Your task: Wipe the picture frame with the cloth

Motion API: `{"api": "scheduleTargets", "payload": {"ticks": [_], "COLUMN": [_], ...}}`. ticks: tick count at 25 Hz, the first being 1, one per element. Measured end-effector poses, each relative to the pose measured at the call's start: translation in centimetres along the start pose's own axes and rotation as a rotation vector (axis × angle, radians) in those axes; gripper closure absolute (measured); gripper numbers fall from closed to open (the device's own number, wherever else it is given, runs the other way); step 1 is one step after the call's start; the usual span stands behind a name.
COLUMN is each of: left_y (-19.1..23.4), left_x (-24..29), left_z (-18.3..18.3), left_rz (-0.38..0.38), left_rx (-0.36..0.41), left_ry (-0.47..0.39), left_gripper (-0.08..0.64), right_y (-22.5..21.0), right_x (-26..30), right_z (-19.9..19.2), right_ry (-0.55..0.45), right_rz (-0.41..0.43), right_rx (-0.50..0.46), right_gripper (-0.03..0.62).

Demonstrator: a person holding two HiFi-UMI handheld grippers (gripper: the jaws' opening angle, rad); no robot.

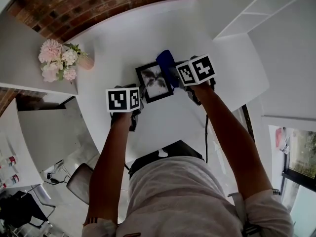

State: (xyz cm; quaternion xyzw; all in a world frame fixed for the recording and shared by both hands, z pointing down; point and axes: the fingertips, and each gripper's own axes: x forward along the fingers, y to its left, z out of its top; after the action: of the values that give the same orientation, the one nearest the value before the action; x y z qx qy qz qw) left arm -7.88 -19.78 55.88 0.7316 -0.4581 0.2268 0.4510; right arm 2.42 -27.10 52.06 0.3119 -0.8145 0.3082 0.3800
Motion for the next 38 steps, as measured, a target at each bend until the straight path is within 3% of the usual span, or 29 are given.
{"api": "scheduleTargets", "payload": {"ticks": [3, 9, 14, 17, 23, 32, 35, 38], "left_y": [0.0, -0.1, -0.1, -0.1, 0.0, 0.0, -0.1, -0.1], "left_x": [0.0, -0.1, -0.1, -0.1, 0.0, -0.1, -0.1, -0.1], "left_z": [0.0, 0.0, 0.0, 0.0, 0.0, -0.1, 0.0, 0.0], "left_rz": [-0.002, -0.014, -0.019, -0.017, -0.009, -0.010, -0.010, -0.012], "left_rx": [0.002, -0.001, 0.000, 0.002, 0.003, 0.006, 0.008, 0.008], "left_ry": [0.000, -0.004, -0.004, -0.006, -0.009, -0.015, -0.014, -0.014], "left_gripper": [0.416, 0.416, 0.416, 0.416, 0.416, 0.416, 0.416, 0.416], "right_y": [1.7, 7.6, 9.9, 9.9, 7.4, 1.4, 1.2, 3.3], "right_x": [-1.1, -0.6, 1.6, 2.7, 2.9, -0.3, -1.5, -2.4], "right_z": [0.3, 0.4, -1.2, -1.7, -2.1, -3.1, -3.0, -2.4], "right_ry": [-0.032, -0.046, 0.007, 0.031, 0.054, 0.043, 0.022, -0.028], "right_rz": [0.050, 0.239, 0.290, 0.264, 0.127, -0.016, -0.018, 0.046], "right_rx": [0.016, 0.109, 0.142, 0.119, 0.007, 0.008, 0.019, 0.055], "right_gripper": [0.543, 0.543, 0.543, 0.543, 0.543, 0.543, 0.543, 0.543]}}
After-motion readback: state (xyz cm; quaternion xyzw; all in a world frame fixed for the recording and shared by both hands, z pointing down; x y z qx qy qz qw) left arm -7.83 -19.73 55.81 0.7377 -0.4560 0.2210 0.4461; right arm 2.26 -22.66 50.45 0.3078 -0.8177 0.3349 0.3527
